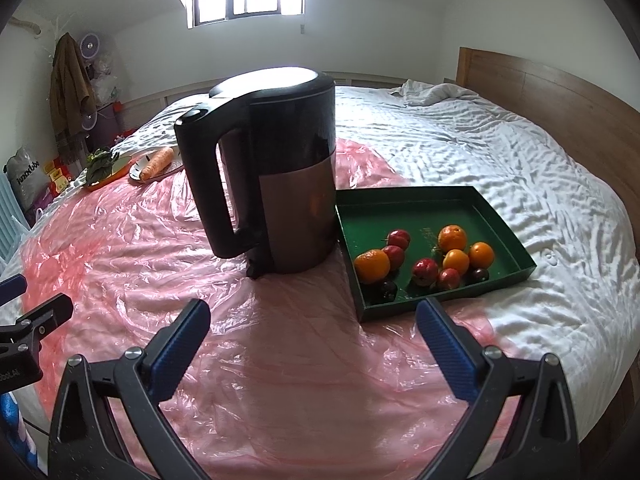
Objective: Organize fruits
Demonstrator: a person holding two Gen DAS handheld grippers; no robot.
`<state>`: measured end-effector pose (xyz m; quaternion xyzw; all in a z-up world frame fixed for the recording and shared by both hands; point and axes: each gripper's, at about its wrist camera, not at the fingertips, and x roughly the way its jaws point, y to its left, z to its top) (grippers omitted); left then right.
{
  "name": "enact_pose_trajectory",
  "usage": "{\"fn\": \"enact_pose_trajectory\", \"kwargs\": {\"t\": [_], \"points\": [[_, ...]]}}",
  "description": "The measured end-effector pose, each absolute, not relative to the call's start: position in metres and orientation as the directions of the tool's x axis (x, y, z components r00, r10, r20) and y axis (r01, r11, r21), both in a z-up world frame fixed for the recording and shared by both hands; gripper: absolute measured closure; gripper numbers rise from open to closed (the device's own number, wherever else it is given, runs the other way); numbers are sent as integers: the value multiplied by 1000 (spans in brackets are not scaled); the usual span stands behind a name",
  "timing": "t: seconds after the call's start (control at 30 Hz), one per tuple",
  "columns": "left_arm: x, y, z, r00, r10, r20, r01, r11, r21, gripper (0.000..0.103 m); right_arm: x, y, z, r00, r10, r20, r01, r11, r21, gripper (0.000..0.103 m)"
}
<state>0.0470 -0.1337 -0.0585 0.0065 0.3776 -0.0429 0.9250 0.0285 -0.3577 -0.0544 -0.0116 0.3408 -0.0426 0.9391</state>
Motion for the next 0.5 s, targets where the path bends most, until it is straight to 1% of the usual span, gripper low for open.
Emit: {"fn": "enact_pose_trajectory", "kwargs": {"t": [0.5], "points": [[49,-125,-57,711,-72,-700,80,997,-21,5,35,-343,-54,765,-68,-641,41,998,-56,0]]}}
